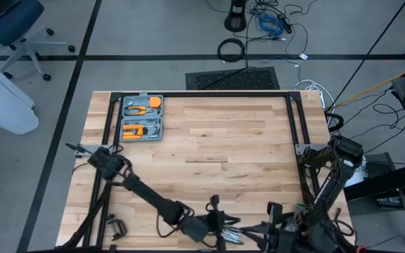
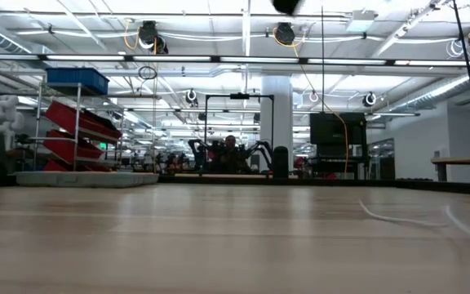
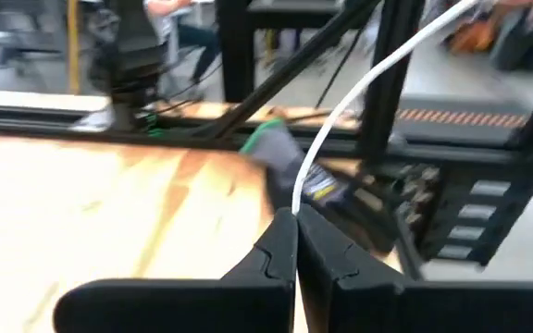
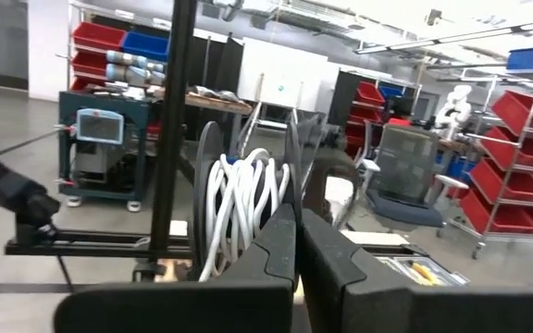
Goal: Coil cords
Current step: Coil the white wire on the spool
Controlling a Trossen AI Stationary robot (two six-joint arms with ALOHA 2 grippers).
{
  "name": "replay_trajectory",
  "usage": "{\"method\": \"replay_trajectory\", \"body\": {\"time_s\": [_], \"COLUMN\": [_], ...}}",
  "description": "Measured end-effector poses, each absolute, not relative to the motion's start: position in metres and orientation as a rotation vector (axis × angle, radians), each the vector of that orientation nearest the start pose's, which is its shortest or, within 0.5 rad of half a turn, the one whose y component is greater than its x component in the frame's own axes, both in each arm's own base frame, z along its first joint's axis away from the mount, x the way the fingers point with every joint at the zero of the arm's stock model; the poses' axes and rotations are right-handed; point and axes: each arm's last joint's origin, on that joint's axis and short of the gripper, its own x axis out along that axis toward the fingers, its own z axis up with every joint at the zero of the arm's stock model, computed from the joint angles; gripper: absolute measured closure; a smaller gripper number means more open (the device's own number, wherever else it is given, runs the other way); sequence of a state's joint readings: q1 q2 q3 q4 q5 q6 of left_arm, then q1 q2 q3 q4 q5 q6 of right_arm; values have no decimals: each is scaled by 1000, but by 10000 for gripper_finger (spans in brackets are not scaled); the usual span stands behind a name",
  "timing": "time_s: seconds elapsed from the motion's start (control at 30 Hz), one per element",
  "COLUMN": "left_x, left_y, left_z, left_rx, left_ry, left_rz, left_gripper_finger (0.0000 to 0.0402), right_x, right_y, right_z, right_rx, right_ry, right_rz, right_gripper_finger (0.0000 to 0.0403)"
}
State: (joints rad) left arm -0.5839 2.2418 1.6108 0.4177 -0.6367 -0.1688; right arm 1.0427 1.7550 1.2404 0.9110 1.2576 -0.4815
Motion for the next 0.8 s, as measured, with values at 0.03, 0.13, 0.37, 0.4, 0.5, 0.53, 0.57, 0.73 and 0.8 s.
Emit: {"method": "replay_trajectory", "body": {"time_s": [0.03,0.13,0.37,0.4,0.5,0.53,0.57,0.73,0.8], "left_x": [427,410,370,363,346,340,335,315,307], "left_y": [-267,-272,-276,-276,-277,-277,-277,-285,-290], "left_z": [200,217,235,237,244,248,250,265,268], "left_rx": [-27,20,60,69,85,91,94,84,96], "left_ry": [191,258,410,419,422,421,416,386,372], "left_rz": [82,94,228,262,349,368,383,386,385], "left_gripper_finger": [400,400,400,400,400,400,400,401,401], "right_x": [214,210,209,209,209,209,209,210,211], "right_y": [318,321,323,323,323,323,324,325,325], "right_z": [324,322,319,319,318,318,317,312,309], "right_rx": [-114,-113,-110,-107,-116,-117,-113,-122,-123], "right_ry": [-104,-99,-88,-87,-81,-80,-79,-57,-45], "right_rz": [-237,-222,-212,-211,-210,-210,-210,-203,-201], "right_gripper_finger": [403,403,403,403,403,403,403,403,403]}}
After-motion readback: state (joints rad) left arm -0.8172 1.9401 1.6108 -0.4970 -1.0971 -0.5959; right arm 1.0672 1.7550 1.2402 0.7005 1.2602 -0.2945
